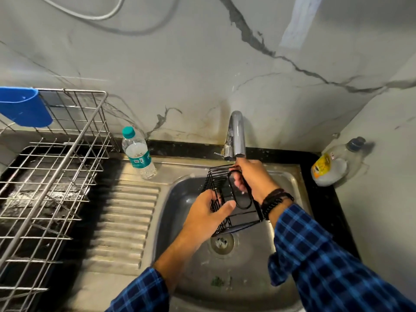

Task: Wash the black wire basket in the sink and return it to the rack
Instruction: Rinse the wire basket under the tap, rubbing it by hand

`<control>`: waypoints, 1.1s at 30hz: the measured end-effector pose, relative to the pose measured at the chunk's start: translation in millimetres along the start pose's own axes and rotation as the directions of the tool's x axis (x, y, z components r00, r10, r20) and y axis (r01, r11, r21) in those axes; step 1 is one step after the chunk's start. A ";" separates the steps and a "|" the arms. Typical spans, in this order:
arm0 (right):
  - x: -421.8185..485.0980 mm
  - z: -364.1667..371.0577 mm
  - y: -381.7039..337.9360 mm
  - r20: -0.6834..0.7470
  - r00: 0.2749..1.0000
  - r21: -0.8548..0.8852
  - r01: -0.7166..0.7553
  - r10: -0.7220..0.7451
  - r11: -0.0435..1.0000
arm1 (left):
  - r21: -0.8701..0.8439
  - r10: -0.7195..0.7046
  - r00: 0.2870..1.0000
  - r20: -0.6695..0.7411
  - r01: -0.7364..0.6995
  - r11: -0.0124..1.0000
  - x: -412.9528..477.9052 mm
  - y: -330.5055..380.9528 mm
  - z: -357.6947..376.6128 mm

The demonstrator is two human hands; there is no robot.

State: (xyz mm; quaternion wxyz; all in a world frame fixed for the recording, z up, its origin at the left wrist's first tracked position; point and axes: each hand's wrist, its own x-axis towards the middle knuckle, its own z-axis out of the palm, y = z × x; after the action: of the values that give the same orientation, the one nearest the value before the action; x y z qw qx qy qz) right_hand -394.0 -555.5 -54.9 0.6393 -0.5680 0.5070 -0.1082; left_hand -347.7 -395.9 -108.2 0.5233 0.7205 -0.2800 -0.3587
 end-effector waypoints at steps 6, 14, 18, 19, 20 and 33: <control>-8.7 -8.4 12.4 0.020 0.997 0.016 -0.079 0.078 0.997 | 0.222 0.053 0.994 0.099 -0.074 0.972 -14.3 -5.1 -15.0; -40.4 -28.4 17.6 0.023 0.977 -0.302 0.207 -0.210 0.930 | -0.316 -0.509 0.856 -0.093 0.459 0.830 -2.8 12.6 -27.3; -33.4 -41.2 37.8 0.059 0.920 -0.426 0.374 -0.387 0.824 | -0.195 -0.606 0.795 0.012 0.596 0.779 9.6 23.0 -26.4; -32.3 -43.7 42.2 0.016 0.906 -0.378 0.396 -0.422 0.837 | -0.119 -0.561 0.827 -0.035 0.554 0.824 11.4 21.3 -22.5; -31.0 -46.1 46.5 -0.025 0.892 -0.293 0.426 -0.452 0.856 | -0.074 -0.504 0.861 -0.065 0.500 0.863 13.2 19.8 -18.7; -7.2 -9.0 27.5 0.218 0.906 -0.850 0.359 -0.362 0.386 | 0.441 -0.092 0.978 -0.187 0.167 0.882 3.1 23.7 15.6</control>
State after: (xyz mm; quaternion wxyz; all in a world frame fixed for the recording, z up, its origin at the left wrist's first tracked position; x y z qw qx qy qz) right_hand -416.2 -546.8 -72.7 0.2183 -0.9084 0.3554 0.0290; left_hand -359.1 -413.9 -89.3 0.3360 0.8663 -0.2641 -0.2585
